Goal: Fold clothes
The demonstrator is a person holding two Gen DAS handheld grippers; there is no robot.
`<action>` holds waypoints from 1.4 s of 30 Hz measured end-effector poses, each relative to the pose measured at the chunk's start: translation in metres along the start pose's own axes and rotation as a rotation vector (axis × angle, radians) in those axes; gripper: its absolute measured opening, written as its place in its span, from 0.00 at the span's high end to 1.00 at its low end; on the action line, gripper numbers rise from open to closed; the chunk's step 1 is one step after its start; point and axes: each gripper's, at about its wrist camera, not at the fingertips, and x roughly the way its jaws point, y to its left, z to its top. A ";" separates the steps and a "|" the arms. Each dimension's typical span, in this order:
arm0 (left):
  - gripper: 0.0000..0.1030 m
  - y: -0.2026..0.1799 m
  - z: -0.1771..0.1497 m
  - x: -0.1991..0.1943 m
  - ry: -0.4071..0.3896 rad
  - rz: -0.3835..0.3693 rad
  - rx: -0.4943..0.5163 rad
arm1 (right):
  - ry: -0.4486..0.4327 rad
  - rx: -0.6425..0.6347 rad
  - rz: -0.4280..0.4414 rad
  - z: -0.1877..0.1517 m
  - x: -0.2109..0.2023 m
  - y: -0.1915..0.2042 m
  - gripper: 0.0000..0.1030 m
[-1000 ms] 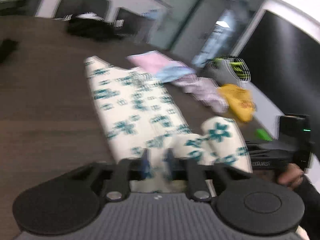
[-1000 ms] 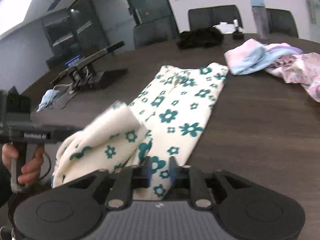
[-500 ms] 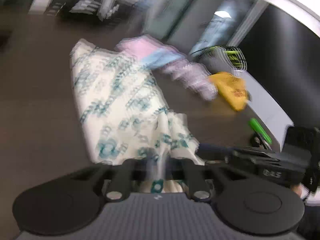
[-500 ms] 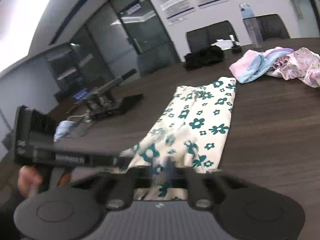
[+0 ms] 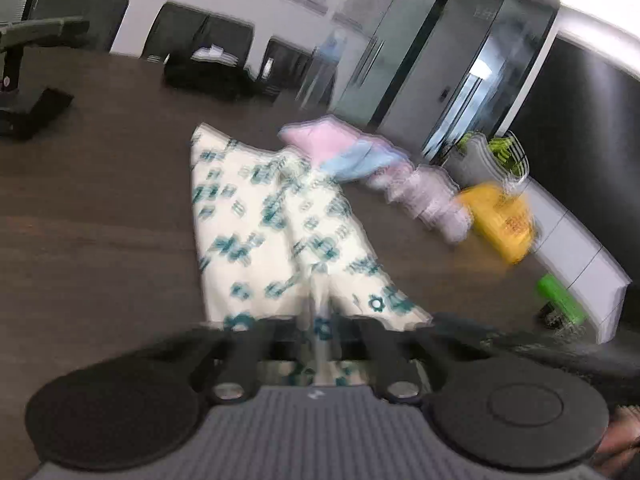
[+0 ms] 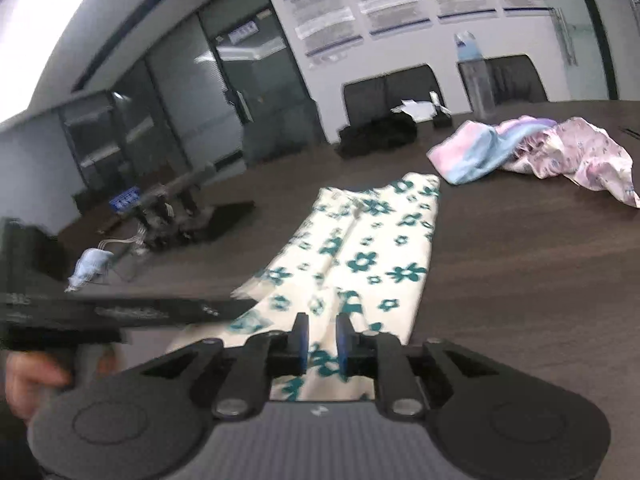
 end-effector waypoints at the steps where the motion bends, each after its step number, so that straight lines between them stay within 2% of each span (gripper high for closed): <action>1: 0.97 -0.001 -0.007 0.001 -0.001 0.018 0.010 | 0.023 -0.015 -0.003 -0.003 0.004 0.003 0.86; 3: 0.96 0.001 -0.014 -0.008 -0.025 0.012 0.001 | 0.064 -0.043 -0.007 -0.009 0.011 0.009 0.86; 6: 0.84 0.009 -0.011 -0.032 -0.063 -0.031 -0.047 | 0.079 -0.079 -0.001 -0.010 0.010 0.008 0.86; 7: 0.68 0.012 -0.010 -0.042 -0.077 -0.049 -0.039 | 0.052 -0.100 0.018 -0.005 -0.001 0.007 0.81; 8: 0.50 0.015 -0.009 -0.052 -0.091 -0.066 -0.030 | 0.005 -0.129 0.047 -0.001 -0.016 0.005 0.69; 9: 0.46 0.016 -0.009 -0.056 -0.084 -0.078 -0.018 | -0.038 -0.183 0.087 0.000 -0.031 0.007 0.62; 10: 0.47 0.016 -0.010 -0.058 -0.070 -0.087 -0.004 | -0.067 -0.268 0.136 -0.001 -0.044 0.013 0.48; 11: 0.50 0.017 -0.010 -0.055 -0.043 -0.095 -0.007 | -0.088 -0.358 0.178 -0.003 -0.054 0.019 0.41; 12: 0.57 0.019 -0.011 -0.049 -0.004 -0.108 -0.035 | -0.081 -0.464 0.197 -0.007 -0.055 0.030 0.41; 13: 0.74 0.022 -0.011 -0.044 0.025 -0.118 -0.069 | -0.062 -0.575 0.208 -0.013 -0.052 0.042 0.42; 15: 0.74 0.028 -0.013 -0.037 0.073 -0.134 -0.138 | -0.027 -0.769 0.219 -0.025 -0.042 0.061 0.42; 18: 0.74 0.036 -0.012 -0.048 0.073 -0.156 -0.171 | 0.052 -0.947 0.201 -0.038 -0.014 0.075 0.47; 19: 0.69 0.038 -0.012 -0.053 0.067 -0.165 -0.175 | 0.082 -0.987 0.194 -0.041 -0.005 0.078 0.47; 20: 0.55 0.038 -0.011 -0.060 0.055 -0.173 -0.151 | 0.097 -1.023 0.182 -0.044 0.002 0.079 0.57; 21: 0.47 0.035 -0.011 -0.069 0.035 -0.178 -0.081 | 0.112 -1.046 0.179 -0.045 0.008 0.080 0.61; 22: 0.35 0.029 -0.012 -0.078 0.009 -0.175 0.016 | 0.129 -1.037 0.199 -0.040 0.010 0.078 0.64; 23: 0.28 0.022 -0.015 -0.089 -0.024 -0.162 0.137 | 0.146 -1.029 0.220 -0.036 0.012 0.076 0.71; 26: 0.18 -0.009 -0.039 -0.113 -0.138 -0.103 0.546 | 0.197 -0.990 0.294 -0.024 0.010 0.071 0.79; 30: 0.14 -0.040 -0.089 -0.126 -0.227 -0.094 0.976 | 0.266 -0.915 0.418 -0.012 -0.010 0.067 0.79; 34: 0.13 -0.059 -0.132 -0.127 -0.267 -0.139 1.307 | 0.334 -0.836 0.540 0.000 -0.029 0.063 0.79; 35: 0.13 -0.062 -0.138 -0.126 -0.279 -0.147 1.358 | 0.351 -0.815 0.571 0.003 -0.034 0.062 0.79; 37: 0.13 -0.066 -0.140 -0.122 -0.302 -0.164 1.387 | 0.392 -0.799 0.622 0.005 -0.039 0.065 0.79; 39: 0.17 -0.069 -0.139 -0.121 -0.305 -0.199 1.383 | 0.423 -0.760 0.658 0.006 -0.042 0.068 0.79; 40: 0.32 -0.070 -0.138 -0.120 -0.294 -0.227 1.381 | 0.435 -0.731 0.673 0.007 -0.043 0.068 0.78; 41: 0.61 -0.072 -0.138 -0.120 -0.256 -0.266 1.378 | 0.447 -0.702 0.688 0.007 -0.043 0.068 0.77; 42: 0.67 -0.071 -0.134 -0.119 -0.223 -0.290 1.342 | 0.456 -0.674 0.695 0.008 -0.044 0.068 0.75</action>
